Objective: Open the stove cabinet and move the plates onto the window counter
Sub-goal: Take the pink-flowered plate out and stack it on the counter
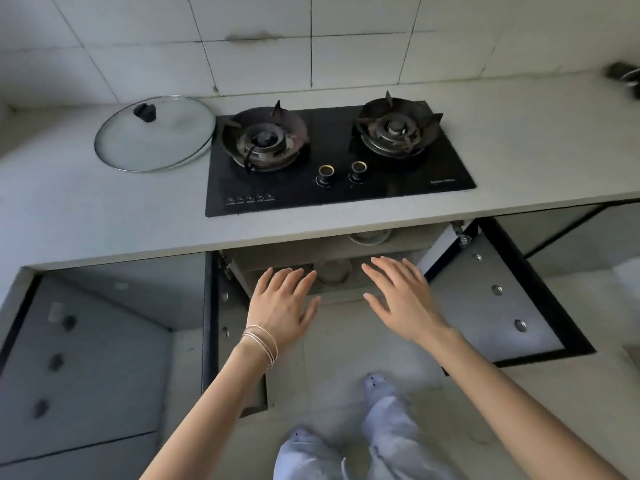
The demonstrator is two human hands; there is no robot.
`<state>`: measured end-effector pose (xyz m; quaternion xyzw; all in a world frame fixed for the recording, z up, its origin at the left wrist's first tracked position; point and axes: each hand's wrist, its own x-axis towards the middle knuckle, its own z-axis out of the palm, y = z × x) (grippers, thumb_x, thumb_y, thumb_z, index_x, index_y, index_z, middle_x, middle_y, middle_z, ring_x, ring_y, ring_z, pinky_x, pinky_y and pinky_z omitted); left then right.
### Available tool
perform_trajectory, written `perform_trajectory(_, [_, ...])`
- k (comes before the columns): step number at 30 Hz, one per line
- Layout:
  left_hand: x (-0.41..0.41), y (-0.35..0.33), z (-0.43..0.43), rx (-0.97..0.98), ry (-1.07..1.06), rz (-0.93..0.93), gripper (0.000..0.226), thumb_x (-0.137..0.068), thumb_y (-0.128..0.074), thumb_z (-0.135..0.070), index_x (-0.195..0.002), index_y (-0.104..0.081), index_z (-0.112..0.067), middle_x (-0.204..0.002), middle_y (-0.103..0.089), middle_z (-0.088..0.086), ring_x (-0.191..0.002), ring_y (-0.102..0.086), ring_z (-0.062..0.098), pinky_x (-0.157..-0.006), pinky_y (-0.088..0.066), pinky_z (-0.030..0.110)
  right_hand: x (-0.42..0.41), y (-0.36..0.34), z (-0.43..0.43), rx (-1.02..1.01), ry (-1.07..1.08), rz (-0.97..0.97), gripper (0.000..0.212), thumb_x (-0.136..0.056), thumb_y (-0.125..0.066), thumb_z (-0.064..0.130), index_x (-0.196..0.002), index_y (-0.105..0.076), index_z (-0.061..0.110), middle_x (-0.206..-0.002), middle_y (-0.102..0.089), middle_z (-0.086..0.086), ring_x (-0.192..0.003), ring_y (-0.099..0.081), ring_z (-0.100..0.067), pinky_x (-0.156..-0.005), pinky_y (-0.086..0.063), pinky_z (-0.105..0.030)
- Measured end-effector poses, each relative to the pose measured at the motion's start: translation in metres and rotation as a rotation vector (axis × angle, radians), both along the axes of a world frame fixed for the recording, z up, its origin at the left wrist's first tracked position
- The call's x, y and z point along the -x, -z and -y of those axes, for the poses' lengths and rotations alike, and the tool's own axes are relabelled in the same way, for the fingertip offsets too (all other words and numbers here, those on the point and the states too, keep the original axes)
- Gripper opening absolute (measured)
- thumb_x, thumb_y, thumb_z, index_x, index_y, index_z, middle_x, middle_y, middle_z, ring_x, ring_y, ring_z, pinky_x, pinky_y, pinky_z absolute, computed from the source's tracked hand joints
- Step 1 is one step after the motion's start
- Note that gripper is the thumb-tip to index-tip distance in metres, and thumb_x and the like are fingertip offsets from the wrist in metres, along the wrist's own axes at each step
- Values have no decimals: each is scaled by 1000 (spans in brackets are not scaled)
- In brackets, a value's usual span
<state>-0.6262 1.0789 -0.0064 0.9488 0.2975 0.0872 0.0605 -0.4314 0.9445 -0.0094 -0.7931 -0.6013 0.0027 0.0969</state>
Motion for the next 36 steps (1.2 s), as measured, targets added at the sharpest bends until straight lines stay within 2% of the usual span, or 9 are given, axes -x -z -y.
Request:
perform_trajectory(5, [-50,7,6,-21,36,9,49,-84,-36,-44,-117,-62,-17,-110,-67,3,-106,-60,26,-99,-40,47,-50,8,7,22,18,0,50,-88,-39,40,-128,-53,14,-130,-57,-6,-122,-51,-23,-105,-37,-47])
perform_trajectory(10, [-118,24,17,-2,-28,74,48,-85,-38,-43,-119,-60,-17,-113,-65,2,-110,-58,26,-100,-40,46,-114,28,6,78,-33,12,53,-88,-35,43,-129,-53,15,-129,-58,-4,-123,-51,-22,-106,-37,-46])
perform_trajectory(15, [-184,71,33,32,-10,51,47,-83,-39,-40,-118,-61,-16,-112,-65,3,-109,-59,25,-98,-42,44,-172,70,-5,111,-110,37,53,-88,-34,44,-129,-53,15,-129,-58,-3,-123,-51,-21,-106,-36,-44])
perform_trajectory(19, [-209,130,28,45,-2,-20,48,-80,-40,-40,-115,-62,-16,-111,-66,4,-108,-60,26,-96,-43,46,-204,125,-12,116,-106,26,53,-88,-33,43,-129,-53,15,-130,-57,-3,-123,-51,-21,-107,-34,-43])
perform_trajectory(26, [-242,260,-12,-62,77,-23,46,-81,-40,-42,-111,-64,-18,-111,-66,2,-107,-61,25,-94,-46,44,-238,263,-43,49,-29,-5,53,-88,-34,45,-129,-52,16,-129,-56,-2,-117,-53,-22,-98,-43,-37])
perform_trajectory(29, [-261,326,-44,-96,71,-23,45,-79,-40,-44,-105,-67,-20,-108,-68,2,-104,-63,24,-88,-49,42,-253,327,-63,-6,-21,31,50,-87,-36,44,-126,-53,18,-126,-58,0,-112,-56,-19,-94,-46,-35])
perform_trajectory(32, [-283,391,-80,-156,45,-43,50,-79,-37,-48,-110,-66,-22,-113,-67,0,-105,-63,21,-86,-51,41,-273,389,-87,-35,-1,95,49,-86,-35,46,-123,-56,20,-121,-62,2,-108,-59,-17,-91,-48,-35])
perform_trajectory(36, [-309,463,-129,-267,66,-10,51,-80,-39,-48,-118,-61,-22,-116,-65,0,-103,-63,22,-84,-52,38,-305,458,-123,-95,-9,129,46,-88,-41,44,-126,-53,21,-126,-59,1,-110,-58,-20,-93,-47,-39])
